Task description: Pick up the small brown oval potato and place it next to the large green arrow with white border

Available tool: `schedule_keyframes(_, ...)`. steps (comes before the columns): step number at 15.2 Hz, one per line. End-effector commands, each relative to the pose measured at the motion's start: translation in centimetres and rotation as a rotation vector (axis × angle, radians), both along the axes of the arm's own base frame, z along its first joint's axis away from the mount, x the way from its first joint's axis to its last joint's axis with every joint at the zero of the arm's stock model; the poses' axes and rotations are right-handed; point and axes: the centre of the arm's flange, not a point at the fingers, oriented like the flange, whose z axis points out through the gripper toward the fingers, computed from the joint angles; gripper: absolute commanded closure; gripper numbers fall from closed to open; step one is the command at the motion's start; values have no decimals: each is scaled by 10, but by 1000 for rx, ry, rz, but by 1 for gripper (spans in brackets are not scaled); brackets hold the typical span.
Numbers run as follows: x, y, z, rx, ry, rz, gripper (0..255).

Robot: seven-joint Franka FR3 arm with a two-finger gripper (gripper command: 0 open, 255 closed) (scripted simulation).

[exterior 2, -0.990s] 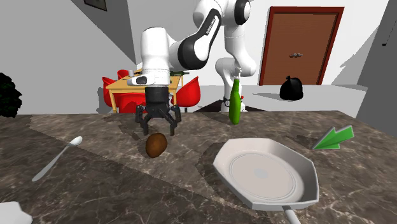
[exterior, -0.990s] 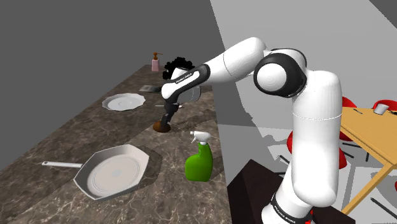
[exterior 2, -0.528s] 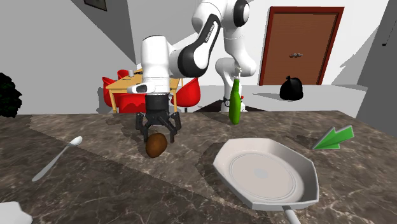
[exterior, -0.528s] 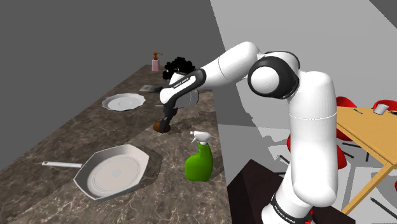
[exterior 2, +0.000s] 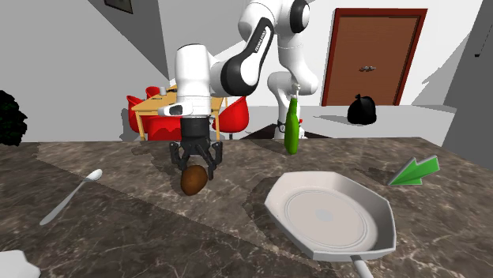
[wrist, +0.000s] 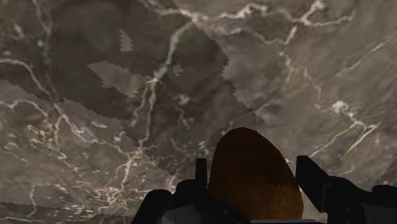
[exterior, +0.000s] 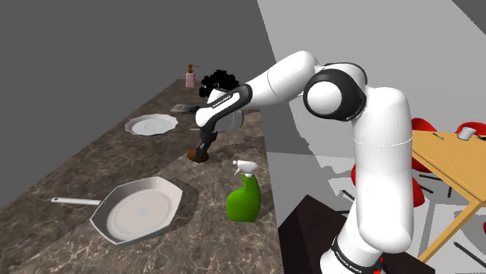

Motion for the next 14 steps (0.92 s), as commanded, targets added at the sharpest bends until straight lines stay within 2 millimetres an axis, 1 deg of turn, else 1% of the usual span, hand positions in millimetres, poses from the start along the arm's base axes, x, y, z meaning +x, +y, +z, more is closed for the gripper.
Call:
schedule_keyframes(1,0,0,0,0,1,0,255)
schedule_keyframes(6,0,0,0,0,1,0,255)
schedule_keyframes(14,0,0,42,0,1,0,255)
